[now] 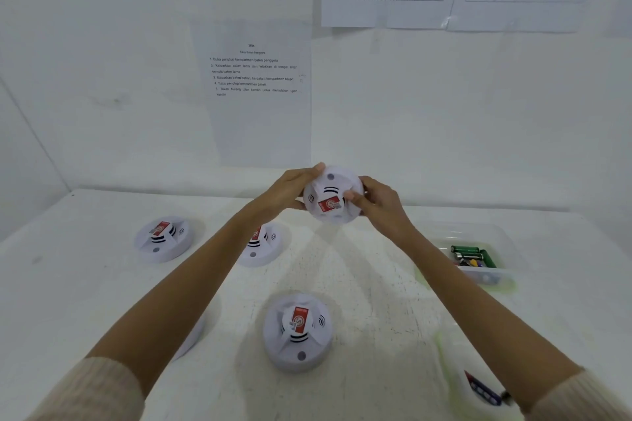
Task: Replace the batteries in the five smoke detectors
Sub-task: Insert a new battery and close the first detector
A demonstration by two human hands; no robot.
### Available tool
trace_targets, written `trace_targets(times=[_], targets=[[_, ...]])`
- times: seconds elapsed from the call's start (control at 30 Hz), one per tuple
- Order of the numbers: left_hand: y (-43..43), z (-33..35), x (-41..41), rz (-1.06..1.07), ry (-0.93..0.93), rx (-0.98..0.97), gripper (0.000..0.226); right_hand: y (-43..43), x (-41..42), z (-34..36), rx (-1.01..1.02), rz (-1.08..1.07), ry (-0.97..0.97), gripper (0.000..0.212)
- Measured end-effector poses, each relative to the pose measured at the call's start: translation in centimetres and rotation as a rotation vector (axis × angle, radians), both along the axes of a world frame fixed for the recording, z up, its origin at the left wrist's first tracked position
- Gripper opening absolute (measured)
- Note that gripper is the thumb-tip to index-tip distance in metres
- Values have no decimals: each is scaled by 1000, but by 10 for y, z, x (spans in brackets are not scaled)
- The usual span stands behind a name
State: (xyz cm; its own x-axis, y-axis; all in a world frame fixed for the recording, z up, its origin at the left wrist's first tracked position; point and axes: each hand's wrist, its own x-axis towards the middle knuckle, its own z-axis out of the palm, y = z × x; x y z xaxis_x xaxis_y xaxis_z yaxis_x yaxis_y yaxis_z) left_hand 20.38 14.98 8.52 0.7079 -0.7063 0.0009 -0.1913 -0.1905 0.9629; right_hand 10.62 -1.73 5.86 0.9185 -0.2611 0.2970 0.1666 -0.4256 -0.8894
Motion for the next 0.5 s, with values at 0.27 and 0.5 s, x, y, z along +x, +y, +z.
trace_targets(times=[0.27, 0.5], targets=[[4, -15, 0, -74, 230, -44, 45, -6, -4, -3, 462, -82, 187, 34], [3, -25, -1, -134, 56, -7, 64, -10, -11, -6, 402, 24, 259, 30]])
